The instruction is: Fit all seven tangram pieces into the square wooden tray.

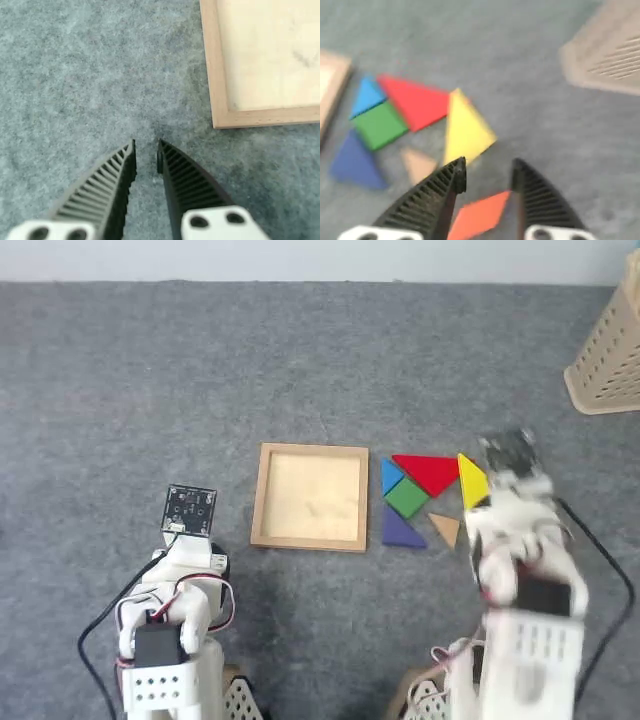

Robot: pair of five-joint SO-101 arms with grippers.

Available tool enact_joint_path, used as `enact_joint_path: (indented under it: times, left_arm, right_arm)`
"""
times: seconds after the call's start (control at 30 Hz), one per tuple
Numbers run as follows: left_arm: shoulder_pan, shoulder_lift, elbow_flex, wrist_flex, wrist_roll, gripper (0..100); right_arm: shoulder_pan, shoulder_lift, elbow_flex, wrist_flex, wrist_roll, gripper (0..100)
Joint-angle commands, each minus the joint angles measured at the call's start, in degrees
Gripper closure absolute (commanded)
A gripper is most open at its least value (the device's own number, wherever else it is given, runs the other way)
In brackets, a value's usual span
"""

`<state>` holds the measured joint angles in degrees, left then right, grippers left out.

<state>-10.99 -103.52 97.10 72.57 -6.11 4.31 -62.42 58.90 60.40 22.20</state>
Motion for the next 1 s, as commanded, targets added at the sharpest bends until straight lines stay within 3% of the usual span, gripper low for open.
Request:
enact_joint_path:
  times: [0.0, 0.1, 0.4, 0.97]
  left_arm:
    - [0.09, -1.23, -0.57, 0.00, 0.44, 93]
    - [0.09, -1.23, -0.57, 0.00, 0.44, 93]
    - [0.09, -1.23, -0.57, 0.00, 0.44, 93]
    - [0.09, -1.23, -0.57, 0.00, 0.44, 93]
  right_arm:
    - [-6.02, 19.74, -12.66, 3.30, -1.14, 77.1]
    - [-8.75, 31.78, -19.34, 3.30, -1.93, 76.0]
    - [-8.22, 57.89, -34.02, 1.71, -4.84, 69.0]
    - [-1.36, 73.19, -35.96, -5.76, -4.75, 69.2]
